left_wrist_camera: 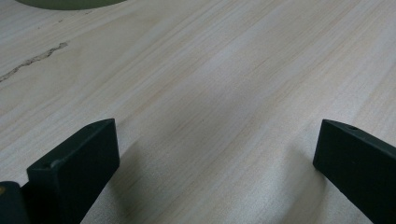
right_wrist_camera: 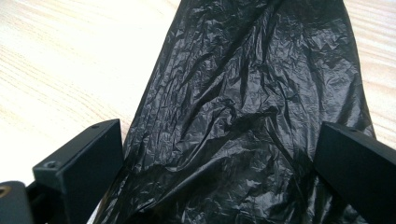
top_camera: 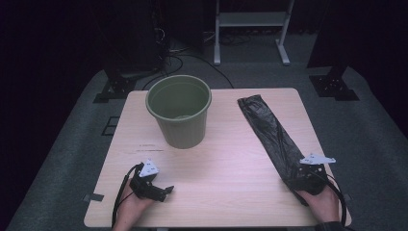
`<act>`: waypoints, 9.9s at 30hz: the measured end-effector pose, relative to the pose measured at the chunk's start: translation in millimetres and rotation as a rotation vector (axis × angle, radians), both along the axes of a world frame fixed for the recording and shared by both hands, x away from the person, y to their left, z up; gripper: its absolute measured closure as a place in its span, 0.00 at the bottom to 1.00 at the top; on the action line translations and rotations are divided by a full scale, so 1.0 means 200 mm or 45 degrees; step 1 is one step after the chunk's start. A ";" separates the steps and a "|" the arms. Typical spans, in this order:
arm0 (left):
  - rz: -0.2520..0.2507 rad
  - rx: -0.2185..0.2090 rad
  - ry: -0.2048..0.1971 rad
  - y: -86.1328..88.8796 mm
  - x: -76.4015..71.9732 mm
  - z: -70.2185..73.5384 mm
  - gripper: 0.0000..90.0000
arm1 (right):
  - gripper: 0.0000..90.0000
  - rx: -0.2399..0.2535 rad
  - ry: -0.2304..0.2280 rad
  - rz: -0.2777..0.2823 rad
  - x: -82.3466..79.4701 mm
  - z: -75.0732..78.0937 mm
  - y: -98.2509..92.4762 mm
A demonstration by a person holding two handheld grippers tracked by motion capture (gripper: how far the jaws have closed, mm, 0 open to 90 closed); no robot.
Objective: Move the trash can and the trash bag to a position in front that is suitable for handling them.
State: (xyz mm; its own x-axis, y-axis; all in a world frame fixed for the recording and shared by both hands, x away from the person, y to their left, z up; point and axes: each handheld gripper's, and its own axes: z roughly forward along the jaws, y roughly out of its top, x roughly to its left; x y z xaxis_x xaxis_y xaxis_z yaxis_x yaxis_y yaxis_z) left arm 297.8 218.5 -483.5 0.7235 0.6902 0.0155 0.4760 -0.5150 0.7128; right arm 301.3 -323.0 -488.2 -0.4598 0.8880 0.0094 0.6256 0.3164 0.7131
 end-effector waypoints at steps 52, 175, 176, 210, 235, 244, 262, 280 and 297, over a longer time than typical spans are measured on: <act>0.034 -0.214 -0.070 0.07 0.23 0.73 0.00 | 0.00 0.000 0.002 0.005 0.00 0.00 0.00; -0.304 -0.203 0.021 -0.40 0.24 0.81 0.00 | 0.00 0.000 0.001 0.009 -0.01 0.00 -0.01; -0.310 -0.198 0.020 -0.40 0.23 0.81 0.00 | 0.00 0.000 0.001 0.009 -0.01 0.00 -0.01; -0.385 -0.244 0.048 -0.51 0.06 0.80 0.00 | 0.00 -0.001 0.000 0.009 -0.01 0.00 -0.01; -0.297 -0.343 -0.079 -0.30 0.04 0.89 0.00 | 0.00 0.000 -0.001 0.004 -0.02 0.00 -0.01; -0.211 -0.350 -0.104 -0.13 -0.01 0.80 0.00 | 0.01 -0.001 0.000 0.003 -0.02 0.00 -0.01; -0.131 -0.292 -0.089 0.08 -0.07 0.40 0.00 | 0.00 0.010 0.037 -0.025 0.02 0.05 -0.02; -0.025 -0.169 0.012 0.16 -0.07 0.03 0.00 | 0.00 0.013 -0.025 0.036 0.23 0.13 0.08; -0.004 -0.003 -0.001 0.13 -0.08 0.00 0.00 | 0.00 -0.022 -0.033 0.027 0.47 0.13 0.15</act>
